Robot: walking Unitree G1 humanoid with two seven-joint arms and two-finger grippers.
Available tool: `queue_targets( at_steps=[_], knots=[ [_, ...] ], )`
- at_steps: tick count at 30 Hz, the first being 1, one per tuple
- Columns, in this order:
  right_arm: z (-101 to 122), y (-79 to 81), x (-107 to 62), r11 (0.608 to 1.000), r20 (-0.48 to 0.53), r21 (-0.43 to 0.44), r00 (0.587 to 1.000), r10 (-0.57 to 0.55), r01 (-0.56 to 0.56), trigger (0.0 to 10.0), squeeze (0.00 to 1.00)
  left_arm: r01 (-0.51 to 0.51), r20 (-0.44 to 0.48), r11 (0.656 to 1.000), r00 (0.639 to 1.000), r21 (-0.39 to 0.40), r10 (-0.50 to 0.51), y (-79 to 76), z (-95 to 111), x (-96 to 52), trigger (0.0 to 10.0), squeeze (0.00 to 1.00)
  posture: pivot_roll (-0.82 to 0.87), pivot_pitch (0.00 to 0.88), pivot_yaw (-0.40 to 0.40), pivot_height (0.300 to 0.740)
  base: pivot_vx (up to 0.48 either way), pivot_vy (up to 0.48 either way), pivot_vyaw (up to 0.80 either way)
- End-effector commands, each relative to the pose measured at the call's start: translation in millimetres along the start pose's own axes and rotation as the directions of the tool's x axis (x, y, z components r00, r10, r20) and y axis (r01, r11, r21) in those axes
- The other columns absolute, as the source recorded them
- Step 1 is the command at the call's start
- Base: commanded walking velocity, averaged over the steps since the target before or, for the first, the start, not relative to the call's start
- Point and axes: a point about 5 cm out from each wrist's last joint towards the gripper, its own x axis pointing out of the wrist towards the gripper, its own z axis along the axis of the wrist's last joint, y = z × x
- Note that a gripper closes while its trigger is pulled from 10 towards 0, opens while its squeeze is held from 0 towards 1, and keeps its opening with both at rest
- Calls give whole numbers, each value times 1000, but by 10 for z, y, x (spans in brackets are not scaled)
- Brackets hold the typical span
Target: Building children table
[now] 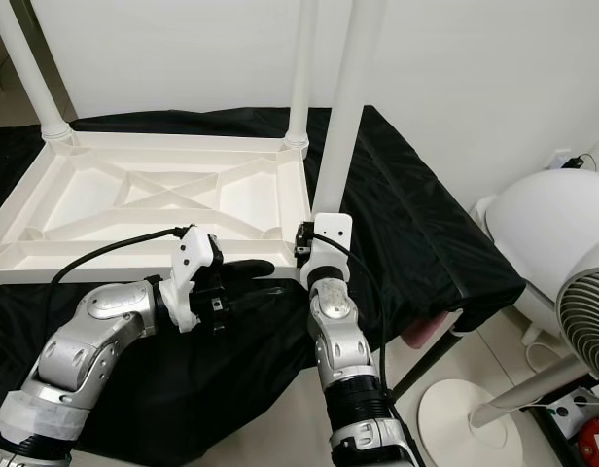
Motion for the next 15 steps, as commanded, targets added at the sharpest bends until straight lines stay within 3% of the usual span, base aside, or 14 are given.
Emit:
queue_targets(
  at_steps=[1, 4, 10, 11, 15],
  knots=[
    [-29, 27, -28, 1000, -12, 24, 1000, 10, -10, 10000, 1000, -66, -8, 998, 998, 1, 66, 24, -3, 7, 10000, 0, 31, 28, -37, 740, 0, 0, 0],
    [-19, 35, -58, 998, 11, -8, 998, 57, -56, 10000, 1000, -69, -8, 998, 998, 0, 69, 17, -4, 1, 10000, 0, 33, 29, -39, 740, 0, 0, 0],
    [-19, -108, -117, 991, 17, -31, 992, 128, -127, 10000, 1000, -75, -12, 997, 997, 2, 75, 21, -7, -18, 10000, 0, 37, 32, -42, 740, 0, 0, 0],
    [-21, -165, -135, 983, 10, -34, 983, 183, -183, 10000, 0, -78, -13, 997, 997, 3, 78, 29, -5, -23, 10000, 0, 36, 32, -38, 740, 0, 0, 0],
    [-2, -279, -158, 958, 4, -49, 959, 282, -282, 10000, 0, -79, -16, 997, 997, 10, 79, 41, 0, -26, 10000, 0, 35, 31, -35, 740, 0, 0, 0]
  ],
)
